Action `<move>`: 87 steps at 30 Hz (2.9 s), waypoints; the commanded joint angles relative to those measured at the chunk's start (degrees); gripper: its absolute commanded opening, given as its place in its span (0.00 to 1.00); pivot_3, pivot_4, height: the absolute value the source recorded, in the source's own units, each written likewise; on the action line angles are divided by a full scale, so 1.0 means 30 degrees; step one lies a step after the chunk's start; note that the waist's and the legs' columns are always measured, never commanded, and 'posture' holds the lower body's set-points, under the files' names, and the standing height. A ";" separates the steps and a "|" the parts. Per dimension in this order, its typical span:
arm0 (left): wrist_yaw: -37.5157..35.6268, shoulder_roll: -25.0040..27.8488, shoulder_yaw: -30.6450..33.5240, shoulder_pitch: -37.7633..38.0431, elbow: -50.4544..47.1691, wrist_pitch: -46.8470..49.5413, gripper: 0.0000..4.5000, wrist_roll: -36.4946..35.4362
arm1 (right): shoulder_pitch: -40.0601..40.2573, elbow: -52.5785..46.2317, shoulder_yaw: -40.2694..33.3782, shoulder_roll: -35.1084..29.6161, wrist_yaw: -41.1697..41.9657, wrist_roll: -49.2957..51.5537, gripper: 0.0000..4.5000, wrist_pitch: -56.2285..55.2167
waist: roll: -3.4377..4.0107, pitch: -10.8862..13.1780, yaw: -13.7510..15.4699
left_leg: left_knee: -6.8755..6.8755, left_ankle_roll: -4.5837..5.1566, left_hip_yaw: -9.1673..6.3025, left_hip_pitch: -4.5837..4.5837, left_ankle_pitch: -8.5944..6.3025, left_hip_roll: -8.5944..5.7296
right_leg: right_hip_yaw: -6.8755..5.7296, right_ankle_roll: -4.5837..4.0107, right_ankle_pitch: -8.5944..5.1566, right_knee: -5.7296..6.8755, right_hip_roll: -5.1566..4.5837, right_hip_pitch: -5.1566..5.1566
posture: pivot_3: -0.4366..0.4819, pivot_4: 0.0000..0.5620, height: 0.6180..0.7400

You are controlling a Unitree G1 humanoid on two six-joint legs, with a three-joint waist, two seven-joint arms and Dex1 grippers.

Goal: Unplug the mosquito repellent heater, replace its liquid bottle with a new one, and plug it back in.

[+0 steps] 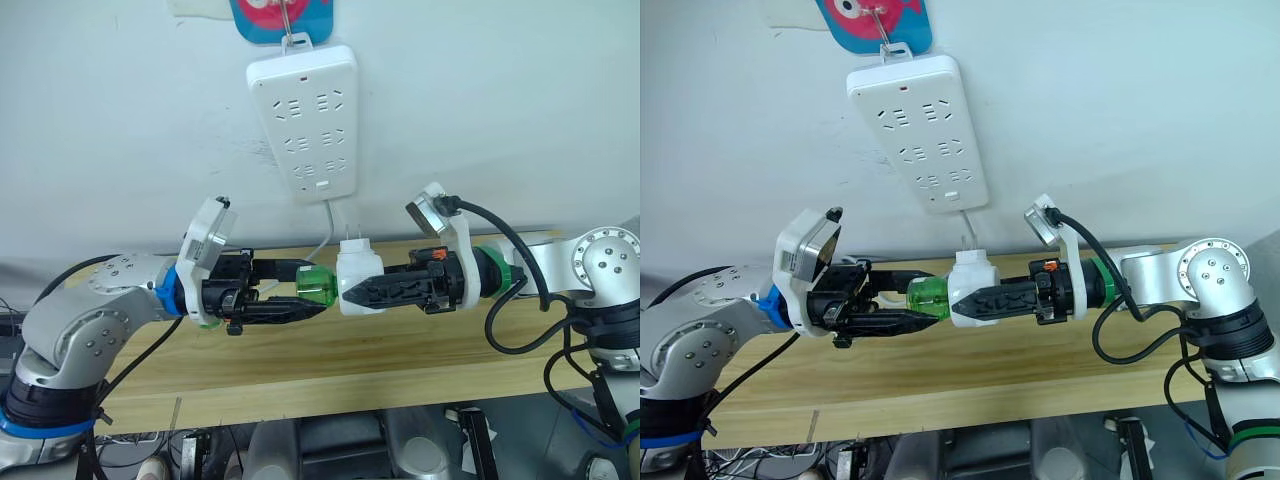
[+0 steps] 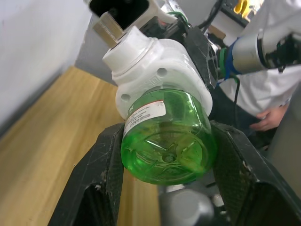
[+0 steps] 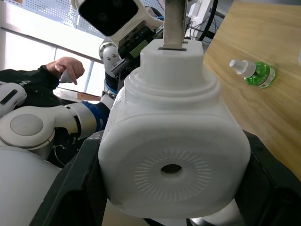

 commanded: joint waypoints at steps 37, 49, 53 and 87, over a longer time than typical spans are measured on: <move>-0.3180 -0.2392 0.0830 0.0720 -0.0649 -0.9353 0.91 0.6338 | 0.0446 -0.0442 -0.0369 -0.0061 0.0321 0.0468 0.68 -0.0393 | 0.0003 0.0002 0.0189 | -0.0002 -0.0003 0.0026 -0.0002 0.0001 0.0005 | 0.0007 0.0000 0.0000 -0.0009 -0.0001 -0.0011 | 0.29 0.67 1.00; -0.4828 -0.3123 0.0460 0.1265 0.0068 -1.6062 0.91 1.0560 | 0.0488 0.0472 -0.0781 0.0447 0.0118 0.0468 0.68 -0.0210 | 0.0002 0.0002 0.0317 | -0.0002 0.0000 0.0021 -0.0004 0.0000 0.0001 | 0.0006 -0.0001 0.0000 -0.0002 0.0000 -0.0008 | 0.30 0.67 1.00; -0.4774 -0.3503 0.0177 0.1053 0.1120 -1.8665 0.91 1.2178 | 0.0469 0.0725 -0.0905 0.0702 0.0025 0.0468 0.68 -0.0122 | 0.0002 0.0002 0.0446 | 0.0001 0.0001 0.0023 -0.0004 0.0000 -0.0003 | 0.0007 -0.0001 0.0000 0.0001 0.0000 -0.0007 | 0.30 0.67 1.00; -0.4129 -0.3141 -0.1238 0.0230 0.2517 -2.0098 0.51 1.2609 | 0.0658 0.0954 -0.1639 0.1338 -0.0940 0.0468 0.68 0.0186 | 0.0003 0.0002 0.0433 | 0.0005 0.0000 0.0001 -0.0020 0.0000 -0.0006 | -0.0012 -0.0001 0.0001 0.0008 0.0000 -0.0008 | 0.28 0.67 1.00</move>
